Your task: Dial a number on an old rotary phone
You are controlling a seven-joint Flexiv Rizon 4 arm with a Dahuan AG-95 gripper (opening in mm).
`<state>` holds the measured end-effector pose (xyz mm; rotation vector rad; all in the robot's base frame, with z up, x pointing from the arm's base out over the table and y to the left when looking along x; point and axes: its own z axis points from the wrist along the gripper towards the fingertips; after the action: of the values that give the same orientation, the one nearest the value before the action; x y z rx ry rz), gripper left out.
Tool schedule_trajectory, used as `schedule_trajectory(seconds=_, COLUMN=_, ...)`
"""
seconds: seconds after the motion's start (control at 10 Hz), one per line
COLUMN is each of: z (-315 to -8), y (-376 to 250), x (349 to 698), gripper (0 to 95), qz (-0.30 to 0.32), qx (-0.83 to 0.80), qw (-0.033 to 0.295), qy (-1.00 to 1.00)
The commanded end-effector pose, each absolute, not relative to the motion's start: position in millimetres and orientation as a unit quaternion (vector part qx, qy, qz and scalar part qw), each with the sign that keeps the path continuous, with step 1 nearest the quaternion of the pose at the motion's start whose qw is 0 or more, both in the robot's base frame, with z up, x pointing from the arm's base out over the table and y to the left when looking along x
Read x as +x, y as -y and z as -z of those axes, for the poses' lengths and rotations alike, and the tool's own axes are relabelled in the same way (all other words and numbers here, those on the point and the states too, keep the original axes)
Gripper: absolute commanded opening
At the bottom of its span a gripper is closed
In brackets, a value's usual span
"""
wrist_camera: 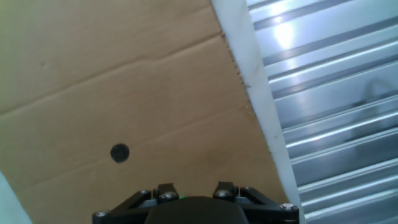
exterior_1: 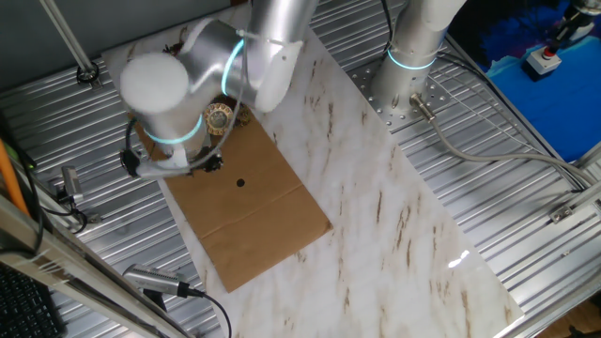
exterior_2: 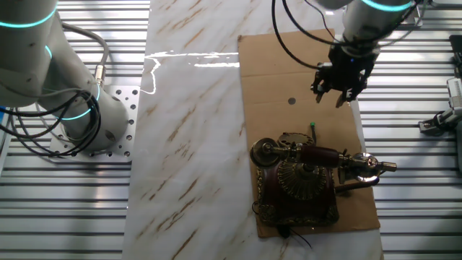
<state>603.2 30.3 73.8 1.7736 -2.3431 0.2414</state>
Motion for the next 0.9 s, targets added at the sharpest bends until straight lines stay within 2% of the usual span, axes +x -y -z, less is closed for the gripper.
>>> schedule_trajectory(seconds=0.1, z=-73.6, y=-27.8, x=603.7, gripper=38.0, qz=-0.265, qx=0.603, qw=0.313, qy=0.684)
schedule_trajectory(seconds=0.4, z=-71.3, y=-24.4, x=599.4, gripper=38.0, qz=-0.274, qx=0.619, qw=0.312, qy=0.667)
schedule_trajectory(seconds=0.6, z=-69.8, y=-21.9, x=595.8, gripper=38.0, qz=-0.258, qx=0.629, qw=0.276, qy=0.679)
schedule_trajectory(seconds=0.7, z=-69.7, y=-21.8, x=595.7, gripper=38.0, qz=-0.234, qx=0.635, qw=0.231, qy=0.699)
schedule_trajectory(seconds=0.9, z=-69.7, y=-21.8, x=595.7, gripper=38.0, qz=-0.193, qx=0.633, qw=0.178, qy=0.729)
